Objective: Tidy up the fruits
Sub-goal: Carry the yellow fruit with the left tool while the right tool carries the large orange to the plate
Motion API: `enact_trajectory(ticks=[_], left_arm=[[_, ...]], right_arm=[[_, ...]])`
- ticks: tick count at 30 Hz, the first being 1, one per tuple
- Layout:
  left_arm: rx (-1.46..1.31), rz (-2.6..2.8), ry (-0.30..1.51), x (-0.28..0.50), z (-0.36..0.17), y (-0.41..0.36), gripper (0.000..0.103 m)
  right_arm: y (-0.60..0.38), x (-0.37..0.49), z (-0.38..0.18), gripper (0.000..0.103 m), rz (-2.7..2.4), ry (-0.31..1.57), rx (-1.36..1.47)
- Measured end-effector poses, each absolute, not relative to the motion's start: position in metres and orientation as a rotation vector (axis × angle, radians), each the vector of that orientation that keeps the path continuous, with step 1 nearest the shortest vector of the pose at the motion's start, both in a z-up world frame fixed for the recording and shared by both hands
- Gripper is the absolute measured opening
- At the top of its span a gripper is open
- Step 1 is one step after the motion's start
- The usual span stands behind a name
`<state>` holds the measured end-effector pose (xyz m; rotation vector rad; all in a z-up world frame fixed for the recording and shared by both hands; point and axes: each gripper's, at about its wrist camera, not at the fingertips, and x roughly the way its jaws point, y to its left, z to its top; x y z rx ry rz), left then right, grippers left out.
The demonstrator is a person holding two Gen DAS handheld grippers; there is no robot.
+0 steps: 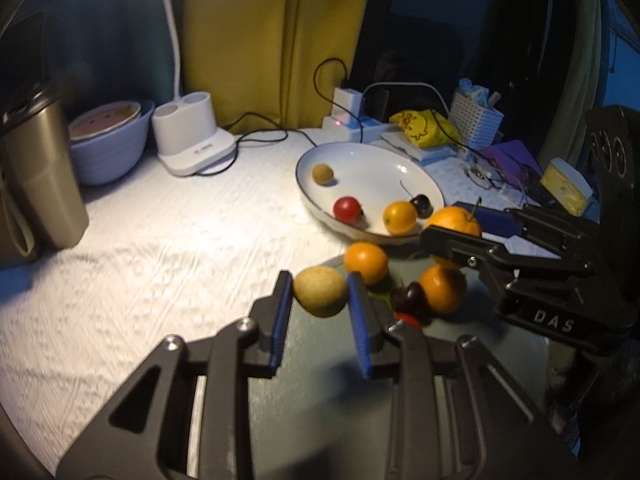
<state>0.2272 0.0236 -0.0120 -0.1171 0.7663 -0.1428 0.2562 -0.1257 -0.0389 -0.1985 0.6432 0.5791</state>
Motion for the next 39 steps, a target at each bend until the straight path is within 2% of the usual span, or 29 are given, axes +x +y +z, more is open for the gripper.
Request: enact_trajectory(ticks=[39], left_arm=[[-0.124,-0.301,0.823,0.405,-0.035,-0.015,0.029]], right_arm=[[-0.169,0.414,-0.059,0.045,0.431,0.687,-0.087]])
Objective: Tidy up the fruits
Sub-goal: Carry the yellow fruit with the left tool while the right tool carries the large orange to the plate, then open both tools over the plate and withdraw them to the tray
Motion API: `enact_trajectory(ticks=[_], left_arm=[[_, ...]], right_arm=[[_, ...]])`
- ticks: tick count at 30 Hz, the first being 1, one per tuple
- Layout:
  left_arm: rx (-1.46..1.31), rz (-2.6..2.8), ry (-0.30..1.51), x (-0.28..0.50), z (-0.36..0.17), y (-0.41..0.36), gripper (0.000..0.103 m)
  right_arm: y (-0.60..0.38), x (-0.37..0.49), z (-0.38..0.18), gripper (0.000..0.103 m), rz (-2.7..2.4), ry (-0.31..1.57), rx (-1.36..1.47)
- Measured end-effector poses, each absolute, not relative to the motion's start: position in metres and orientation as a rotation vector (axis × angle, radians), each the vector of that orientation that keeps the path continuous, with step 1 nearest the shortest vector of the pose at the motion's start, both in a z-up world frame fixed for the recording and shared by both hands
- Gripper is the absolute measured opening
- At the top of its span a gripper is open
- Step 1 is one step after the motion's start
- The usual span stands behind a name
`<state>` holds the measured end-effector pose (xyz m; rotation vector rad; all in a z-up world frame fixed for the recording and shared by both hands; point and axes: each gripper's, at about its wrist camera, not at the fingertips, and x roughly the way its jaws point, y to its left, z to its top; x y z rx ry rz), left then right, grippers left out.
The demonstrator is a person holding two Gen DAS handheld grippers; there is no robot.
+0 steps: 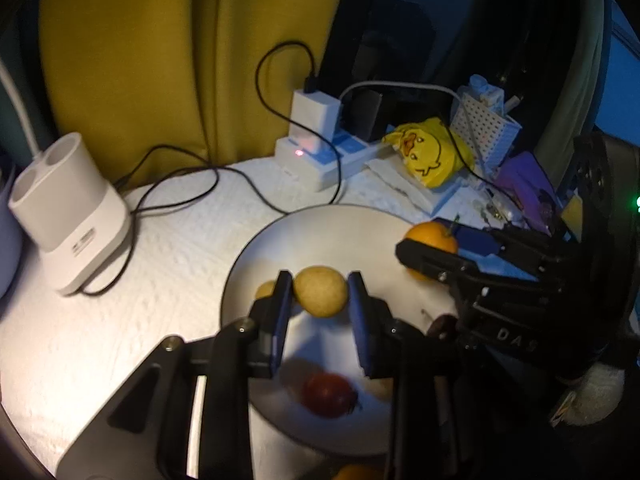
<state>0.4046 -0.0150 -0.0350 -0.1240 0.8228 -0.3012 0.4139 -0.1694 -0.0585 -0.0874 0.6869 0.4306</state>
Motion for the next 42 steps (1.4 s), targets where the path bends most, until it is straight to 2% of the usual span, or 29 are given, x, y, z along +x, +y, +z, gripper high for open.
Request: enact_trajectory(ticks=[9,11,13,42], left_arm=[[-0.13,-0.306,0.837,0.416,-0.041,-0.018,0.03],[-0.14,-0.3,0.824,0.413,-0.038,-0.016,0.035],[-0.148,-0.291,0.807,0.409,-0.033,-0.013,0.042],[-0.175,-0.228,0.691,0.284,0.014,-0.004,0.043]], right_arm=[[-0.169,0.421,-0.058,0.046,0.422,0.685,-0.075],[-0.169,0.42,-0.056,0.055,0.43,0.676,-0.07],[-0.169,0.418,-0.054,0.059,0.427,0.668,-0.07],[-0.182,0.309,-0.02,0.059,0.456,0.595,-0.059]])
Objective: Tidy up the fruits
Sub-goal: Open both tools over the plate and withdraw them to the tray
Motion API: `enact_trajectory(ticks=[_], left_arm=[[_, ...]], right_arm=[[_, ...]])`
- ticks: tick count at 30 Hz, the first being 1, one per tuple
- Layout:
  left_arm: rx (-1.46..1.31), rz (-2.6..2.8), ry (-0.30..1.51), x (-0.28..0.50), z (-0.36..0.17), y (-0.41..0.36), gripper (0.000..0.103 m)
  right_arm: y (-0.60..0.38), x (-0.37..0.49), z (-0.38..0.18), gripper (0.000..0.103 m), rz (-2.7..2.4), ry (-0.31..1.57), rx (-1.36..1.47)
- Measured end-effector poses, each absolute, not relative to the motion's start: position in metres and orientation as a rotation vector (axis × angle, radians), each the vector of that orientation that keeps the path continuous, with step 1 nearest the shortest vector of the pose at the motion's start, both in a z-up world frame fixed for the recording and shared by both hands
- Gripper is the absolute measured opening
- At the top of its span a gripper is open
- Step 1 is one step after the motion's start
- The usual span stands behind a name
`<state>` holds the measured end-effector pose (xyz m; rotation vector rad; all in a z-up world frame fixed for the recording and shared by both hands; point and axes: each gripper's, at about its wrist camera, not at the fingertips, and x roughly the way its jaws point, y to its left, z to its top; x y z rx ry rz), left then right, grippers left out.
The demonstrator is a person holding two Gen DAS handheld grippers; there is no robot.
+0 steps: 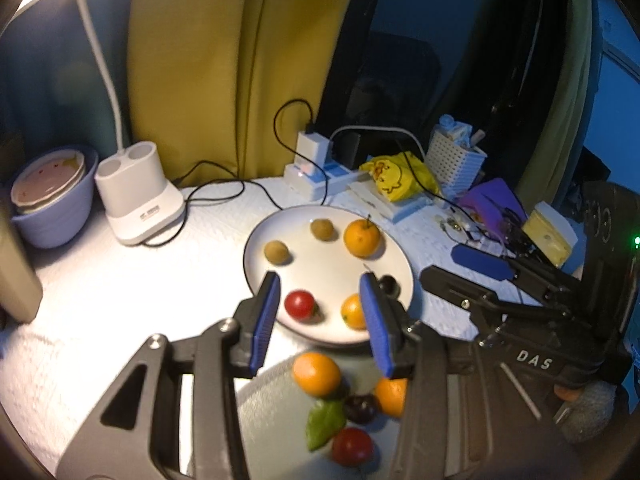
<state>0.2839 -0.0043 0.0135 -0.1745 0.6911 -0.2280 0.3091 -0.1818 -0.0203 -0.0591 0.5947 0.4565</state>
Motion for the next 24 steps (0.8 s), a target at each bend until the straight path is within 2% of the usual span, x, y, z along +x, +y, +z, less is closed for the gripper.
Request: enact_trajectory(ticks=[24], left_arm=[[-0.219,-0.212,0.78,0.223,-0.028,-0.012,0.043]], right_arm=[[-0.175,0.256,-0.058,0.059,0.547,0.71,-0.075]])
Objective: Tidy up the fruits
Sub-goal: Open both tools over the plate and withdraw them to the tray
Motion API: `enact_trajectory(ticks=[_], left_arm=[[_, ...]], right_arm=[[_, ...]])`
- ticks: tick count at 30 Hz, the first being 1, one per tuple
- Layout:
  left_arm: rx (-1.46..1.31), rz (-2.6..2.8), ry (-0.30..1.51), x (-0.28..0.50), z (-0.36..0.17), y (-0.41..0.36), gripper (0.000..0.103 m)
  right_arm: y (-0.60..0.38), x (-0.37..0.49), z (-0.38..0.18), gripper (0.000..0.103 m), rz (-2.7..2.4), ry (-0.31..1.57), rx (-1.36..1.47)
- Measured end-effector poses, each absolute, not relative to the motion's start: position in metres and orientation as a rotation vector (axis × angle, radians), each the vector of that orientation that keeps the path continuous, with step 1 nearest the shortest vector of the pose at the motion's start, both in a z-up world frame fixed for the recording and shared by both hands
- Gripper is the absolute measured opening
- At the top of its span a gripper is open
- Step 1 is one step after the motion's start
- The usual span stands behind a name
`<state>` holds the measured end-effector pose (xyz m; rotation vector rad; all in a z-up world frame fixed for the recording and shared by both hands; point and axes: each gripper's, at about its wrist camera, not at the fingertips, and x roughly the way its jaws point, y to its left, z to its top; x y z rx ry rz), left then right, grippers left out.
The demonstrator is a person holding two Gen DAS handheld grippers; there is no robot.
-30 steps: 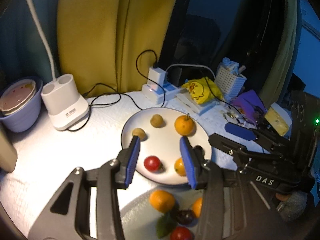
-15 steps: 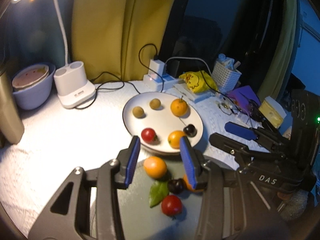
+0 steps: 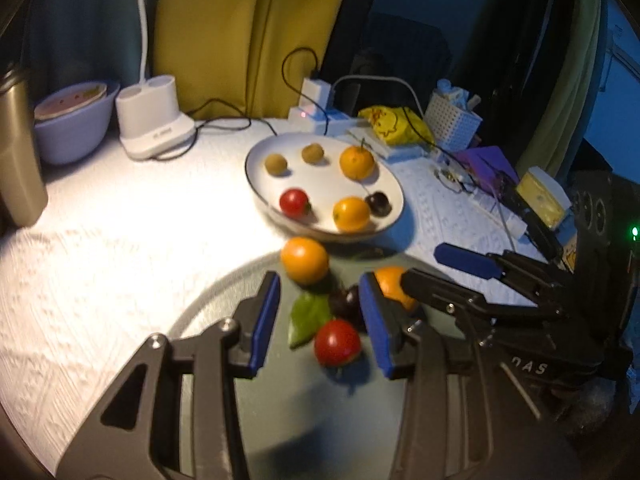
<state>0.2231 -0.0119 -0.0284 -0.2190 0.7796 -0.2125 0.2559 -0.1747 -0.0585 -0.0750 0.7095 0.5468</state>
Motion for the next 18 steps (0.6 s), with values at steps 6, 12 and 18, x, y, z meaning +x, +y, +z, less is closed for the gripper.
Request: enact_trajectory(ticks=[6,12,18], left_arm=[[-0.235,-0.222,0.819,0.214,-0.043,-0.017,0.043],[-0.211,-0.212,0.864,0.213,-0.054,-0.026,0.043],[-0.185,-0.207,0.875,0.215,-0.056,-0.031,0.043]], right_arm=[[-0.168,0.253,-0.07,0.059,0.577,0.751,-0.1],[-0.163,0.254,-0.078,0.059,0.588,0.781,-0.111],[-0.162,0.259,-0.086,0.059,0.591,0.817,-0.116]])
